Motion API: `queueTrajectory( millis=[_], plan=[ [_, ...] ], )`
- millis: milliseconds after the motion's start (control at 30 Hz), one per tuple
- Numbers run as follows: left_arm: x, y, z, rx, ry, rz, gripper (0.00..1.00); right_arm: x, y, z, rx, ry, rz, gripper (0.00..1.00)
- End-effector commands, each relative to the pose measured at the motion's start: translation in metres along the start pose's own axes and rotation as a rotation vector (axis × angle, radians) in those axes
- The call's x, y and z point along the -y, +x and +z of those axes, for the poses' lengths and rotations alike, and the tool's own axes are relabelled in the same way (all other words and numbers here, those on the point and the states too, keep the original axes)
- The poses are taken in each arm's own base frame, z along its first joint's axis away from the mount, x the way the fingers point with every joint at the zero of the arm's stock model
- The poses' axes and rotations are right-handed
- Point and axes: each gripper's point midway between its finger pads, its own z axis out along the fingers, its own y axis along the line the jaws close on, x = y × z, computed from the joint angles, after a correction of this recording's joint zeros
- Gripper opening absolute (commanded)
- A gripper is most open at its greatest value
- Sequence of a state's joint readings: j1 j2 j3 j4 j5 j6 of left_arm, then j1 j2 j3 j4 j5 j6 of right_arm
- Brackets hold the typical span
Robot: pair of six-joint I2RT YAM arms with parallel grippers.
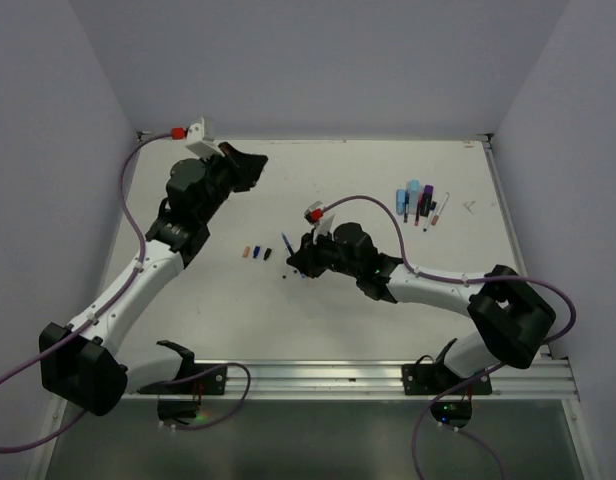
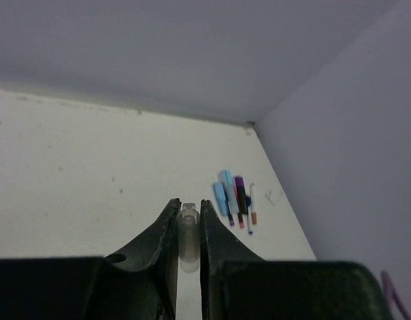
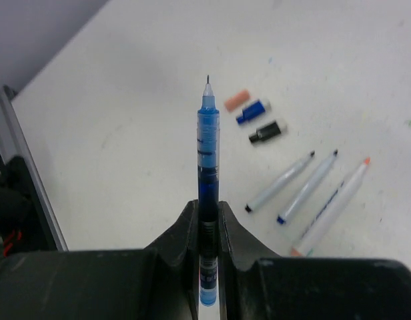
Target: Open the pen caps
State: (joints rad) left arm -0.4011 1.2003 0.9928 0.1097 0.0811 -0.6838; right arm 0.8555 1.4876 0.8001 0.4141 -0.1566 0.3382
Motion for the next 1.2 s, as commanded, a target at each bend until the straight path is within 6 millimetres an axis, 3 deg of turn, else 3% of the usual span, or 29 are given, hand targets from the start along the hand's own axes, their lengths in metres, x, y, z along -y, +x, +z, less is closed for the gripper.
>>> queueTrajectory(
  millis=[0, 100, 200, 300, 333, 400, 433, 467, 600, 733, 767, 800, 1000, 1167],
  plan=[
    [0.038, -0.118, -0.018, 0.408, 0.040, 0.074, 0.00, 0.001, 0.036, -0.006, -0.080, -0.029, -0.005, 0.00],
    [0.043, -0.143, -0.029, 0.498, 0.036, 0.093, 0.00, 0.003, 0.047, -0.010, -0.085, -0.024, 0.011, 0.00],
    [0.038, -0.148, -0.030, 0.482, 0.002, 0.133, 0.00, 0.011, 0.049, -0.013, -0.083, 0.025, 0.046, 0.00],
    [0.016, -0.122, -0.019, 0.338, -0.090, 0.199, 0.00, 0.032, 0.047, -0.017, -0.083, 0.155, 0.064, 0.00],
    [0.000, -0.101, -0.015, 0.246, -0.145, 0.216, 0.00, 0.041, 0.056, -0.021, -0.125, 0.210, 0.073, 0.00],
    [-0.028, -0.069, -0.012, 0.115, -0.227, 0.251, 0.00, 0.052, 0.047, -0.021, -0.123, 0.272, 0.092, 0.00],
    [-0.048, -0.046, -0.014, 0.021, -0.281, 0.267, 0.00, 0.064, 0.056, -0.025, -0.164, 0.340, 0.102, 0.00],
    [-0.060, -0.032, -0.015, -0.038, -0.310, 0.277, 0.00, 0.068, 0.047, -0.022, -0.155, 0.362, 0.121, 0.00],
    [-0.122, 0.036, -0.025, -0.311, -0.467, 0.320, 0.05, 0.091, 0.050, -0.020, -0.205, 0.470, 0.152, 0.00],
    [-0.166, 0.080, -0.038, -0.507, -0.583, 0.335, 0.06, 0.106, 0.060, -0.010, -0.281, 0.503, 0.214, 0.03],
    [-0.170, 0.088, -0.037, -0.543, -0.585, 0.334, 0.06, 0.106, 0.053, -0.004, -0.275, 0.505, 0.228, 0.03],
    [-0.180, 0.101, -0.035, -0.597, -0.600, 0.337, 0.07, 0.111, 0.063, 0.000, -0.307, 0.509, 0.239, 0.04],
    [-0.211, 0.149, -0.032, -0.791, -0.640, 0.335, 0.07, 0.116, 0.070, 0.016, -0.336, 0.506, 0.247, 0.07],
    [-0.224, 0.164, -0.028, -0.840, -0.654, 0.341, 0.10, 0.119, 0.080, 0.024, -0.367, 0.505, 0.250, 0.12]
  ],
)
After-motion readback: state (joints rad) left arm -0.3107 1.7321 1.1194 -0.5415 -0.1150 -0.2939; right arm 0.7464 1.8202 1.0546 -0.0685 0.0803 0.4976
